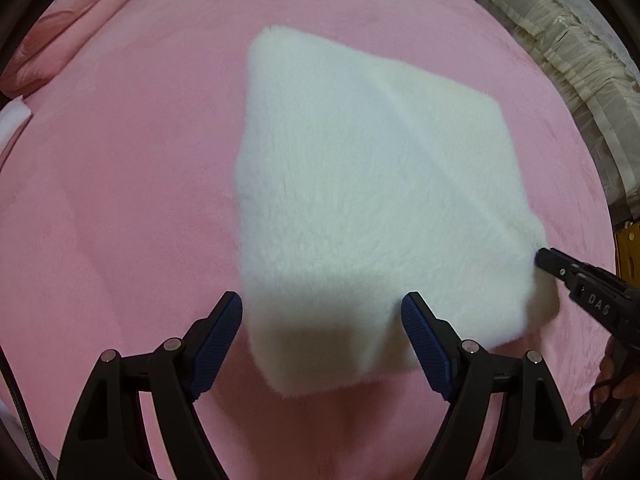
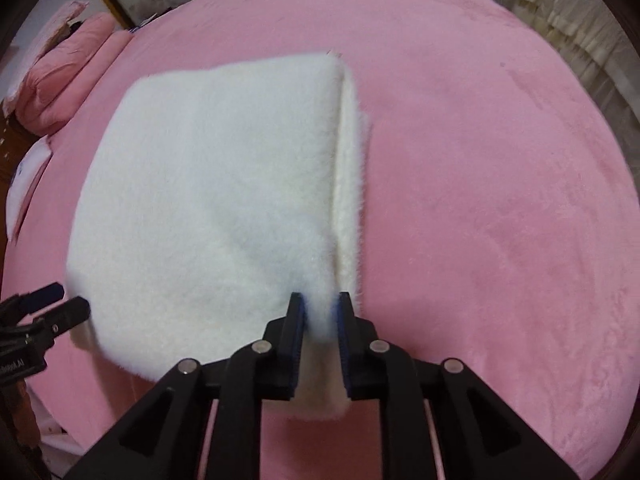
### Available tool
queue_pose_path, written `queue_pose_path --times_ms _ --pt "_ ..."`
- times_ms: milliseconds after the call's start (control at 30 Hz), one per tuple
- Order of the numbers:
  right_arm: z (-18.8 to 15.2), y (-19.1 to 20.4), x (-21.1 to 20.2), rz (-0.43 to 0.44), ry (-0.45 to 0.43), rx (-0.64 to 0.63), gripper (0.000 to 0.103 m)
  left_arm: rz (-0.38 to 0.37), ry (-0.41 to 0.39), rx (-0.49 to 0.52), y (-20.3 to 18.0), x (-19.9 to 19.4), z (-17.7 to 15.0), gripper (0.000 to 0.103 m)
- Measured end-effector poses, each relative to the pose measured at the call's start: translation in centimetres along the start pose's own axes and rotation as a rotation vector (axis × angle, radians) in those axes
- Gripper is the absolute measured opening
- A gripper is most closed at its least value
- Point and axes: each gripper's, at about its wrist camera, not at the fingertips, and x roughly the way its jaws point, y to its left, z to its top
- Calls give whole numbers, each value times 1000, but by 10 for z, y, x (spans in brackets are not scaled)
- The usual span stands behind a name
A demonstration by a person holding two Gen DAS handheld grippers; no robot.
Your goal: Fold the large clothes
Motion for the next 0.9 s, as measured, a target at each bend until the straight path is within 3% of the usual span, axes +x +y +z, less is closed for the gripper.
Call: queue_pose_path --times_ms 100,133,200,267,333,433,533,567,667,800,833,900 --pt "15 4 -22 -61 -101 28 18 -41 -33 4 -1 -13 9 79" --pt "19 3 -26 -35 -133 32 18 -80 -48 -1 0 -15 15 76" --pt "29 6 -24 105 -139 51 18 -125 -54 -15 2 -15 22 51" --pt "35 11 -7 313 -53 113 17 -159 3 -33 1 -3 27 40" --pt "29 24 17 439 57 173 6 -146 48 -29 -9 11 25 34" --pt "11 44 49 506 177 160 1 -59 49 57 -20 18 24 23" --pt "-6 39 61 496 143 125 0 -52 76 -7 -1 32 14 5" --pt "-11 27 61 451 125 131 0 -71 81 -22 6 35 9 2" --pt "-29 -14 52 343 93 209 0 -167 106 -106 27 40 0 1" --pt "-29 -18 21 180 30 177 0 -171 39 -104 23 29 -2 3" --pt "-25 -17 12 184 -6 172 0 -195 9 -85 18 23 -1 4" --pt "-16 -3 7 351 -58 128 0 -278 -38 -65 10 18 0 4"
